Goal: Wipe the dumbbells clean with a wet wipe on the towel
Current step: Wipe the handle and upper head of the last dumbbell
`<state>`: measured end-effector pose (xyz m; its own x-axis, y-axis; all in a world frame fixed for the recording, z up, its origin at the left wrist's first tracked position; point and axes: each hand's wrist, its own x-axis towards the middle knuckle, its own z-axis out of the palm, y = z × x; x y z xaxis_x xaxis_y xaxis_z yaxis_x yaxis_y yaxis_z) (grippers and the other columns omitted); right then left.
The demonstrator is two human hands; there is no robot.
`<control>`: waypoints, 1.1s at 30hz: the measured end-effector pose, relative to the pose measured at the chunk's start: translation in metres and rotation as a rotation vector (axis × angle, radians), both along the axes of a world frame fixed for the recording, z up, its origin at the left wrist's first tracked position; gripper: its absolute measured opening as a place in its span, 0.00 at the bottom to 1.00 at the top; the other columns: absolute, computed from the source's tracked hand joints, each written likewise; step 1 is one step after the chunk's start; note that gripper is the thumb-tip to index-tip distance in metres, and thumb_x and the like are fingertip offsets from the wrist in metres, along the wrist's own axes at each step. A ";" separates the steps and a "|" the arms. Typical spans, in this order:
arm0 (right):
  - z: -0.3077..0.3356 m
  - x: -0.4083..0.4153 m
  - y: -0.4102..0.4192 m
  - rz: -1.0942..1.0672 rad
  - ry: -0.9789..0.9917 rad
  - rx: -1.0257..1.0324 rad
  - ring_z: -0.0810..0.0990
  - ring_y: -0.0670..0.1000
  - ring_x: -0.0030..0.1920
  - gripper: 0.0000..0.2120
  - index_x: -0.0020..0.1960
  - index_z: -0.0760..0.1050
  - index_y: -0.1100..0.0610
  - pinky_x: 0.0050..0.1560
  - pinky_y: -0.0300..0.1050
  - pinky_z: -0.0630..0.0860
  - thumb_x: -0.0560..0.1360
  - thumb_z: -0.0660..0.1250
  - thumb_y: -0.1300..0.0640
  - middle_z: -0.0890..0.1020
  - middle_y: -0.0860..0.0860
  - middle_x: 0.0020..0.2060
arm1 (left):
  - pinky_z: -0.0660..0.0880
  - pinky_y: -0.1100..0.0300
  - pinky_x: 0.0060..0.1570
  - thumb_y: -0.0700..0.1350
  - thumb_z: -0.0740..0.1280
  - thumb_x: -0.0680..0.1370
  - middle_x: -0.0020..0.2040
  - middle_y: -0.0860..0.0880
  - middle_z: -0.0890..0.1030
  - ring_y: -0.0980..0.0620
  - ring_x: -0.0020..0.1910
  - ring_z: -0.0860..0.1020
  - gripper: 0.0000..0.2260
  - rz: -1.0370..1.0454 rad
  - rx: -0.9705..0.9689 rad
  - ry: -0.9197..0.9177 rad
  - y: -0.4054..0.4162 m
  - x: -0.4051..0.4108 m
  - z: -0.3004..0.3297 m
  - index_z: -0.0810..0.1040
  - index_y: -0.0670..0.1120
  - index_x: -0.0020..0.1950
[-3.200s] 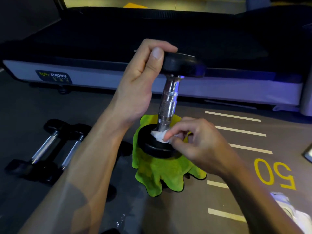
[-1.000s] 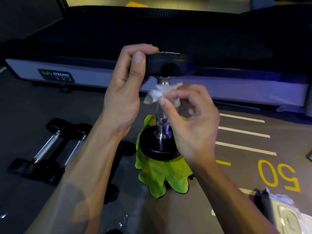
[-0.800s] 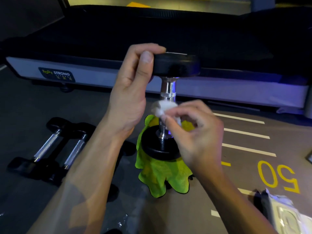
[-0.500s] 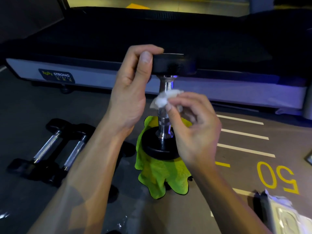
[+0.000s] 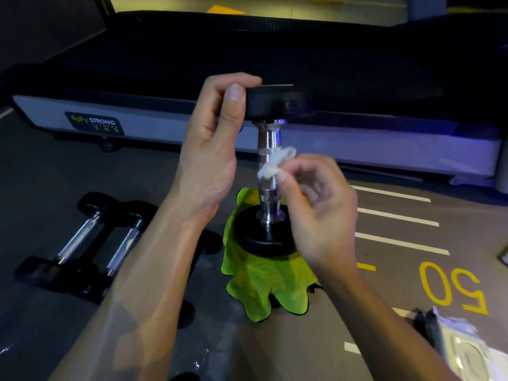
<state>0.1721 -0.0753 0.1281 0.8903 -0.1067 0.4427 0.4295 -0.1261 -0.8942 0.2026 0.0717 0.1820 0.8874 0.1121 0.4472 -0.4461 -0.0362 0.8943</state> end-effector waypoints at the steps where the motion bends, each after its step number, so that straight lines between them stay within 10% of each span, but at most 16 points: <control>1: 0.010 0.006 0.003 0.008 0.045 0.134 0.85 0.52 0.51 0.06 0.49 0.81 0.57 0.54 0.50 0.81 0.78 0.73 0.66 0.84 0.57 0.49 | 0.73 0.56 0.58 0.47 0.57 0.88 0.49 0.60 0.79 0.58 0.50 0.75 0.10 -0.007 0.004 -0.008 -0.002 -0.001 0.001 0.78 0.55 0.58; 9: 0.039 0.019 0.027 0.034 0.236 0.734 0.83 0.49 0.43 0.05 0.49 0.82 0.61 0.46 0.40 0.81 0.78 0.72 0.69 0.85 0.55 0.43 | 0.74 0.56 0.59 0.45 0.57 0.88 0.55 0.51 0.79 0.54 0.54 0.77 0.09 -0.038 0.013 -0.034 -0.006 0.002 0.004 0.77 0.50 0.59; 17: 0.035 0.049 0.017 0.364 0.442 0.829 0.83 0.55 0.47 0.04 0.50 0.77 0.59 0.57 0.50 0.79 0.77 0.65 0.65 0.85 0.55 0.44 | 0.75 0.51 0.58 0.46 0.58 0.88 0.52 0.49 0.80 0.52 0.52 0.77 0.09 -0.095 -0.017 0.004 0.003 0.001 0.005 0.77 0.50 0.59; 21: 0.036 0.052 0.020 0.425 0.605 0.814 0.86 0.58 0.46 0.23 0.66 0.76 0.71 0.46 0.48 0.84 0.75 0.64 0.59 0.85 0.64 0.52 | 0.76 0.51 0.44 0.45 0.57 0.87 0.52 0.42 0.79 0.48 0.47 0.78 0.09 -0.156 -0.012 -0.022 -0.006 -0.005 0.008 0.77 0.47 0.59; 25: 0.031 0.040 0.018 0.221 0.411 0.850 0.81 0.56 0.43 0.13 0.63 0.76 0.70 0.47 0.48 0.80 0.81 0.64 0.65 0.82 0.63 0.49 | 0.77 0.49 0.58 0.45 0.59 0.87 0.58 0.43 0.81 0.47 0.55 0.80 0.08 -0.121 0.066 -0.060 -0.013 -0.002 0.006 0.78 0.50 0.59; 33: 0.033 0.014 0.013 -0.124 -0.007 0.172 0.80 0.42 0.52 0.03 0.49 0.84 0.56 0.55 0.40 0.78 0.78 0.74 0.62 0.76 0.56 0.54 | 0.71 0.64 0.57 0.44 0.61 0.88 0.56 0.51 0.80 0.60 0.53 0.76 0.08 -0.018 0.113 -0.039 -0.013 0.003 0.009 0.79 0.48 0.60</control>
<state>0.1861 -0.0625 0.1609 0.8628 -0.2892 0.4147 0.4264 -0.0244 -0.9042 0.2057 0.0589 0.1911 0.8706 0.0430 0.4902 -0.4819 -0.1272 0.8670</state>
